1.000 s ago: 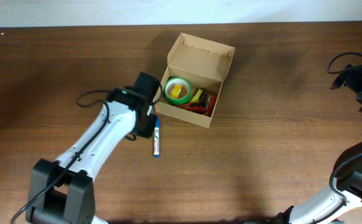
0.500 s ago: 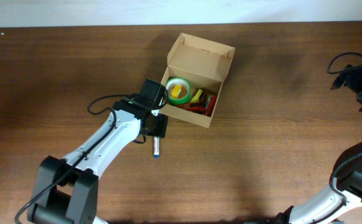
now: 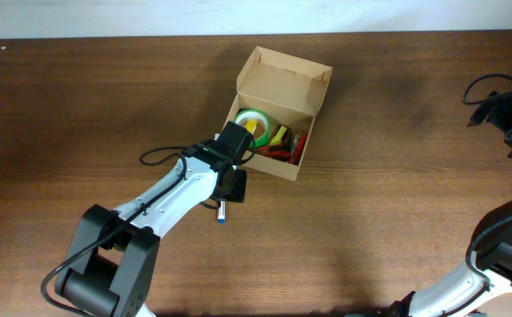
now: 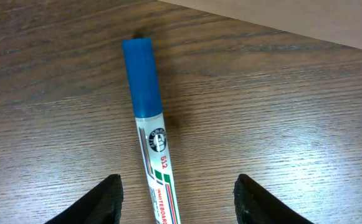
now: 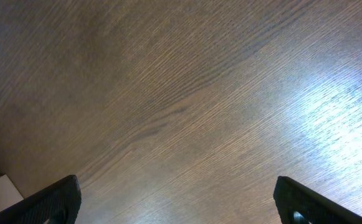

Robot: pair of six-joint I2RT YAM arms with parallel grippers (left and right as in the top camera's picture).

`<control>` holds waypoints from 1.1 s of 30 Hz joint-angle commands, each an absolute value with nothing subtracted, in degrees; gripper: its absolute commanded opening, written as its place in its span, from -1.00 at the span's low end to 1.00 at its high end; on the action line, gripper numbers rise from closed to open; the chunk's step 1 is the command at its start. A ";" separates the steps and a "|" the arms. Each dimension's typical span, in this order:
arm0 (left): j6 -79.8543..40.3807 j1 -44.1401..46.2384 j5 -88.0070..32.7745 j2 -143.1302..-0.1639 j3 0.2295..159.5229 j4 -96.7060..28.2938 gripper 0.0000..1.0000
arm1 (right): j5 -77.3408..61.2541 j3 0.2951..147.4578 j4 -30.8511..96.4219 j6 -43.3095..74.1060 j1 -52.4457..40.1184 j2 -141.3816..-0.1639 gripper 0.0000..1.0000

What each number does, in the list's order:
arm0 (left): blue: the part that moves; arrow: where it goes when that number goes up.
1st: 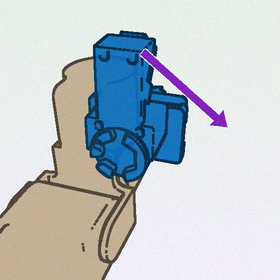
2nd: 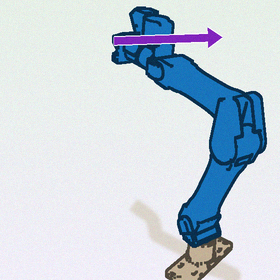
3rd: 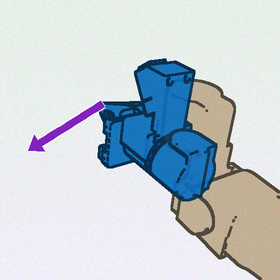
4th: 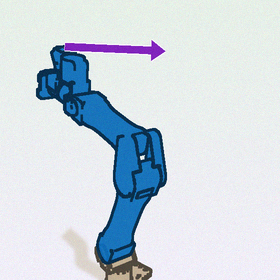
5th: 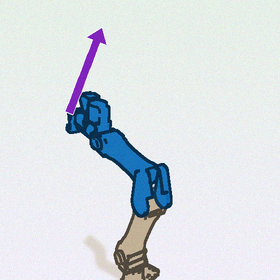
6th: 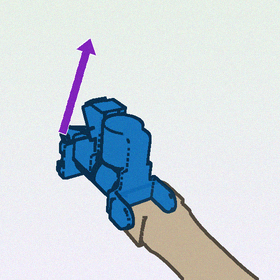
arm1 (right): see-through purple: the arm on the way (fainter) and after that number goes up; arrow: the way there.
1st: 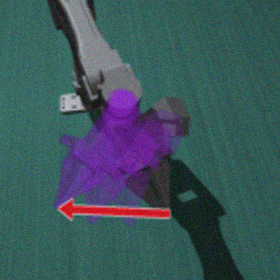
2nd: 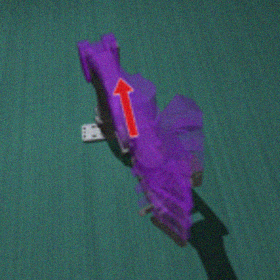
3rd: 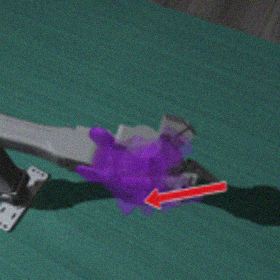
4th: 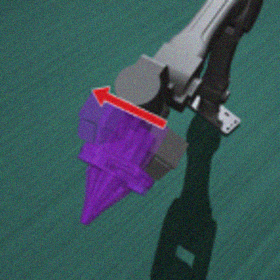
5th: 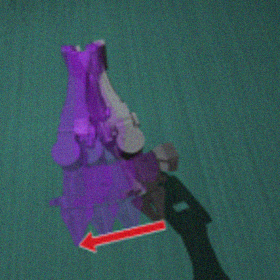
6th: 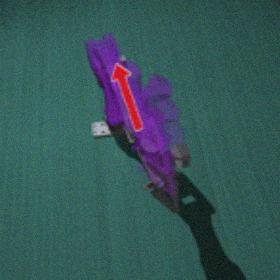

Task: Pack container
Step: 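Close the left gripper on the blue marker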

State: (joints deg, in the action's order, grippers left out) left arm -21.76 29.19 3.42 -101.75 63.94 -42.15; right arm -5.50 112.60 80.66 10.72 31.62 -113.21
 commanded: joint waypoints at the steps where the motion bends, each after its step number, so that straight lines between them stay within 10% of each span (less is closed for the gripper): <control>1: -23.90 29.21 4.32 -102.45 62.61 -42.22 0.12 | -5.37 112.44 80.53 10.94 31.57 -113.73 0.99; 12: -24.86 29.21 4.32 -105.80 61.84 -41.89 0.10 | -5.37 112.44 80.53 10.94 31.57 -113.73 0.99; 28: -24.88 29.19 4.32 -106.08 61.84 -40.73 -0.92 | -5.37 112.44 80.53 10.94 31.57 -113.73 0.99; 33: -25.52 29.19 6.35 -106.08 61.84 -40.80 -0.97 | -5.37 112.44 80.53 10.94 31.57 -113.73 0.99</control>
State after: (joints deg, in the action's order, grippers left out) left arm -24.73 29.19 3.97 -105.14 62.37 -40.86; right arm -5.50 112.60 80.66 10.74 31.62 -113.21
